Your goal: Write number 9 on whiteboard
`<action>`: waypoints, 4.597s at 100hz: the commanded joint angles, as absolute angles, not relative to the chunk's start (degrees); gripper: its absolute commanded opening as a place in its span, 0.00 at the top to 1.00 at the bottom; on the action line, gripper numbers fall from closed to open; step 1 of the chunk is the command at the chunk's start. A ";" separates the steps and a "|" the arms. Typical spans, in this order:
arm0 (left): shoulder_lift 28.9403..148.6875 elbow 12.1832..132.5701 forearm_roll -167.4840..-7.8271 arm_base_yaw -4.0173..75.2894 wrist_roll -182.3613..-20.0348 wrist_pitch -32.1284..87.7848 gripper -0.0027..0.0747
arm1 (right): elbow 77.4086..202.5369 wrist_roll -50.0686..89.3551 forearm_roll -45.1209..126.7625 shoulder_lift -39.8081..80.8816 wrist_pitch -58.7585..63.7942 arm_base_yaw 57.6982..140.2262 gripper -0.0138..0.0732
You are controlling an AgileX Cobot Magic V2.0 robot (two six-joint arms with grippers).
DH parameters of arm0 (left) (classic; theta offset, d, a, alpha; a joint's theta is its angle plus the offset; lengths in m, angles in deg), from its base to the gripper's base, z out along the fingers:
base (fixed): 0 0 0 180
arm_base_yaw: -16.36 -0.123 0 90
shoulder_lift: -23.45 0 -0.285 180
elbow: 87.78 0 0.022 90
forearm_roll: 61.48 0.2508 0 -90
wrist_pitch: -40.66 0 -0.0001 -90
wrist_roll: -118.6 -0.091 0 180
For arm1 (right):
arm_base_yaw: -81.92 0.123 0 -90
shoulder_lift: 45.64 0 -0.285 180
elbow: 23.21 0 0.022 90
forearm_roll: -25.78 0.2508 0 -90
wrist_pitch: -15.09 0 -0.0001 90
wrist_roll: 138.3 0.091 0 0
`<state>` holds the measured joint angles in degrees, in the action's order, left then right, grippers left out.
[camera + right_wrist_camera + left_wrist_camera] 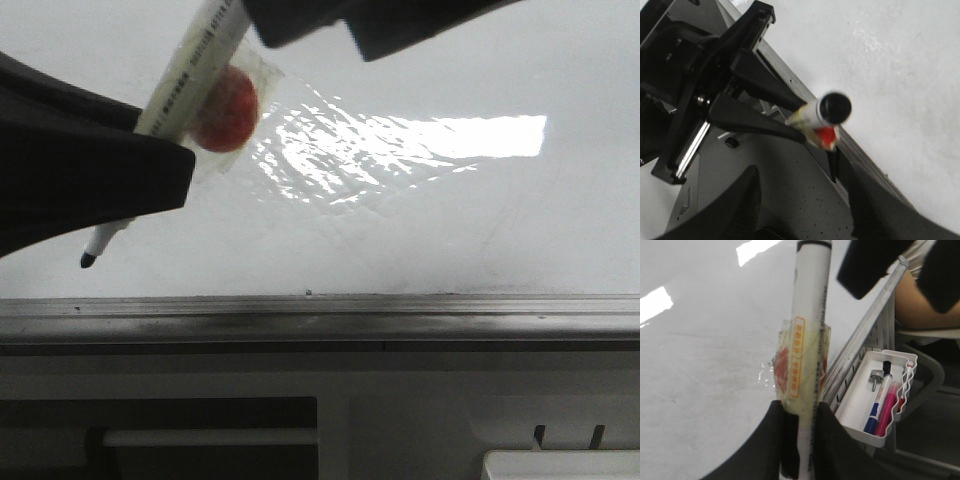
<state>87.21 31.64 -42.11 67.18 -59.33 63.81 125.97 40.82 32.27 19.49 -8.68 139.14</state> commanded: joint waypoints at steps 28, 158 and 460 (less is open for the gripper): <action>86.94 33.04 -38.93 67.76 -59.00 68.32 0.99 | 135.56 40.30 34.15 27.45 -9.22 139.03 0.45; 69.60 33.04 -57.33 55.56 -59.00 60.97 0.56 | 146.25 46.26 30.95 30.14 -14.16 118.29 0.92; 87.98 33.04 -83.88 66.72 -60.57 65.66 0.99 | 145.54 45.72 44.71 35.35 -18.73 133.06 0.39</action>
